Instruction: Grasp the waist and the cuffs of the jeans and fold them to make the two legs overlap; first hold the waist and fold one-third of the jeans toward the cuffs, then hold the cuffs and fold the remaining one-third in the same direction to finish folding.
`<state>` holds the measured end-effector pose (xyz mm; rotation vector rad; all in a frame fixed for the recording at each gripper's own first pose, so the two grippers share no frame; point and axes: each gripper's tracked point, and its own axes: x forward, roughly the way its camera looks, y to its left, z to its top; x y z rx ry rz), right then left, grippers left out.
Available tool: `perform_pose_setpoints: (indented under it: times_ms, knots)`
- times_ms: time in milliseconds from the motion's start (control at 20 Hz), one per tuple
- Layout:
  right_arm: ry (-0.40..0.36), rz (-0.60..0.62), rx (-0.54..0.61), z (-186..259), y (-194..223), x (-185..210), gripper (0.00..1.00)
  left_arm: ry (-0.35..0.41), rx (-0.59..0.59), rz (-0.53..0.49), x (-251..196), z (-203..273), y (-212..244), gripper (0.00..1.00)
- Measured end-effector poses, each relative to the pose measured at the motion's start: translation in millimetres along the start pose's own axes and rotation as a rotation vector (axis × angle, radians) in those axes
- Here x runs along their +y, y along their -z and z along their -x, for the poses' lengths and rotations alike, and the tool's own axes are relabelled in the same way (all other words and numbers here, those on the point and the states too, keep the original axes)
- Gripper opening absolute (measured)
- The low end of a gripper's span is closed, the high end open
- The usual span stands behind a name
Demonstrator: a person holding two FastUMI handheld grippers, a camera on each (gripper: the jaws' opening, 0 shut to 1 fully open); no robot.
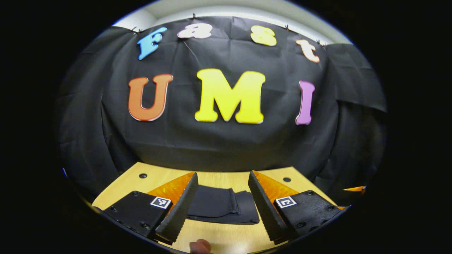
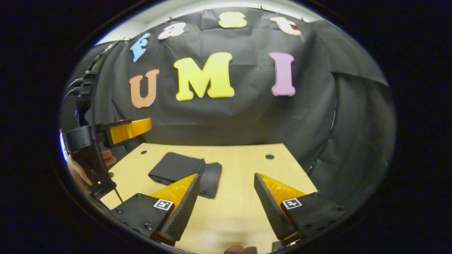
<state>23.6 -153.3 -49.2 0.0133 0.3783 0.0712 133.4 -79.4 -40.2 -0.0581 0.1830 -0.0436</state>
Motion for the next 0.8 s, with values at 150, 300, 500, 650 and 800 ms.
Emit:
perform_pose_setpoints:
  times_ms: [150,300,500,650,800]
  knots:
    - [-0.037,0.049,-0.148,35,-52,52,0.93,-0.004,-0.082,0.016,26,51,-35,0.87]
    - [-0.029,0.032,-0.231,68,-76,85,0.93,-0.023,-0.11,0.048,47,106,-48,1.0]
    - [0.074,0.079,-0.362,103,-95,90,0.94,-0.026,-0.123,0.028,60,150,-48,1.0]
    - [0.053,0.104,-0.37,116,-86,109,0.94,-0.034,-0.134,0.054,64,168,-47,0.99]
    - [0.022,0.101,-0.345,118,-77,116,0.94,-0.021,-0.137,0.068,59,178,-43,0.99]
